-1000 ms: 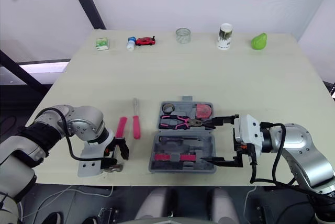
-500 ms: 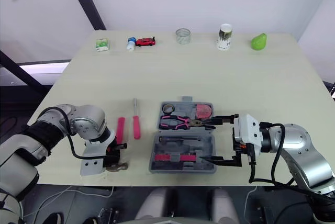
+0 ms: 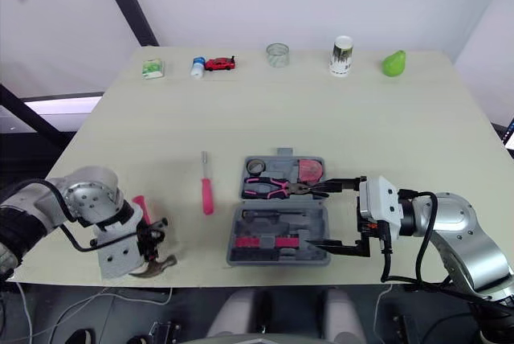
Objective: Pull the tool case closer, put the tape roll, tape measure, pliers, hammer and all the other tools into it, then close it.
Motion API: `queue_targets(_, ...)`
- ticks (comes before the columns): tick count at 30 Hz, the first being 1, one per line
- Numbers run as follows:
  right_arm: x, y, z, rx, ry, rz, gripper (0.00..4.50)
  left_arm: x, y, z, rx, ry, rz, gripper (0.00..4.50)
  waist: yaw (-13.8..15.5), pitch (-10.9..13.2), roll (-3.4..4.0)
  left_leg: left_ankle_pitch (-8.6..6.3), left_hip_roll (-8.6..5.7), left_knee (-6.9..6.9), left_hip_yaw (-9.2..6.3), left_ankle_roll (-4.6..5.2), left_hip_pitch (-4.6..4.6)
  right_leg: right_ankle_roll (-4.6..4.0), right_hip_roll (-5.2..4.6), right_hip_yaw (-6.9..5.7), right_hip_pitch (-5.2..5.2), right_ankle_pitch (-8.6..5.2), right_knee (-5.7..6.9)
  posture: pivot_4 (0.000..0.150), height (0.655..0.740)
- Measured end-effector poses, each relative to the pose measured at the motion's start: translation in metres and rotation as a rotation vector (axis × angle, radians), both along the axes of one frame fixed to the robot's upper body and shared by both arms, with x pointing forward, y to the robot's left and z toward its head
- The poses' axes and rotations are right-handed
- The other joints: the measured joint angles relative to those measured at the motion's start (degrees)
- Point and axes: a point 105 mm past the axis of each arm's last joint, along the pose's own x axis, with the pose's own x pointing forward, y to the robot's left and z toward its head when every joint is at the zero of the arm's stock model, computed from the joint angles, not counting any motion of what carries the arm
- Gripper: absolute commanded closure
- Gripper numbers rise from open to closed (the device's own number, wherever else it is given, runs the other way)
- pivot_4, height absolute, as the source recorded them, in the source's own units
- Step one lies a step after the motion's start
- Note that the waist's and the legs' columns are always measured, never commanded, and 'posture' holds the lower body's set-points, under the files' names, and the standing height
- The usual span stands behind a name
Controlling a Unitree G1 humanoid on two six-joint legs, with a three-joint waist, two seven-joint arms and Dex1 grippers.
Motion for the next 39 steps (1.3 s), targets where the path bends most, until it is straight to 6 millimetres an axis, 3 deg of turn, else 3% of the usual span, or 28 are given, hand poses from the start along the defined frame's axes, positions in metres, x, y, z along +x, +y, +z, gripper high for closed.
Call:
queue_targets(10, 0.000, 0.001, 0.000, 0.001, -0.006, 0.012, 0.00, 0.006, 0.034, 0.017, 0.015, -0.194, 0.533, 4.46, -0.61, 0.08, -0.12, 0.00, 0.12, -0.03, -0.01, 0.00, -0.03, 0.00, 0.00, 0.01, -0.03, 0.00, -0.03, 0.150, 0.7400)
queue_targets(14, 0.000, 0.001, 0.000, 0.001, -0.005, 0.015, 0.00, 0.000, 0.026, 0.015, -0.088, -0.185, 0.731, 4.46, -0.51, 0.09, -0.14, 0.00, 0.17, -0.03, 0.00, 0.00, -0.03, 0.00, -0.03, 0.00, -0.02, -0.01, -0.02, 0.150, 0.7400)
queue_targets(19, 0.001, 0.003, 0.000, 0.003, -0.005, 0.025, 0.00, 0.003, 0.008, 0.028, -0.428, -0.156, 1.151, 4.46, -0.62, 0.11, -0.16, 0.00, 0.20, -0.03, -0.05, 0.00, -0.04, 0.00, -0.02, -0.04, -0.04, -0.01, 0.02, 0.150, 0.7400)
queue_targets(23, 0.001, 0.004, 0.001, 0.011, -0.005, 0.033, 0.00, 0.002, 0.015, 0.030, -0.496, -0.150, 1.476, 4.46, -0.75, 0.12, -0.17, 0.00, 0.17, -0.04, -0.04, -0.01, -0.01, 0.00, -0.01, -0.01, -0.03, -0.01, 0.05, 0.150, 0.7400)
queue_targets(28, 0.000, 0.005, 0.001, 0.021, 0.000, 0.039, 0.00, -0.002, 0.011, 0.013, -0.597, -0.070, 1.814, 4.46, -0.60, 0.09, -0.24, 0.00, 0.13, -0.02, -0.09, -0.01, -0.01, -0.01, -0.05, -0.01, -0.03, 0.00, 0.07, 0.150, 0.7400)
queue_targets(34, 0.008, 0.001, -0.002, 0.019, 0.017, 0.015, 0.00, 0.012, 0.014, 0.017, -0.785, -0.107, 2.127, 4.46, -0.31, 0.06, -0.35, 0.01, 0.03, 0.03, -0.11, -0.02, 0.05, -0.01, -0.15, 0.01, -0.01, 0.00, 0.22, 0.150, 0.7400)
queue_targets(39, 0.012, -0.001, -0.001, 0.019, 0.016, 0.005, 0.00, 0.016, 0.001, 0.004, -0.777, -0.051, 2.288, 4.46, -0.25, 0.03, -0.41, 0.02, 0.01, 0.04, -0.15, -0.05, 0.05, -0.02, -0.15, 0.01, -0.02, 0.00, 0.26, 0.150, 0.7400)
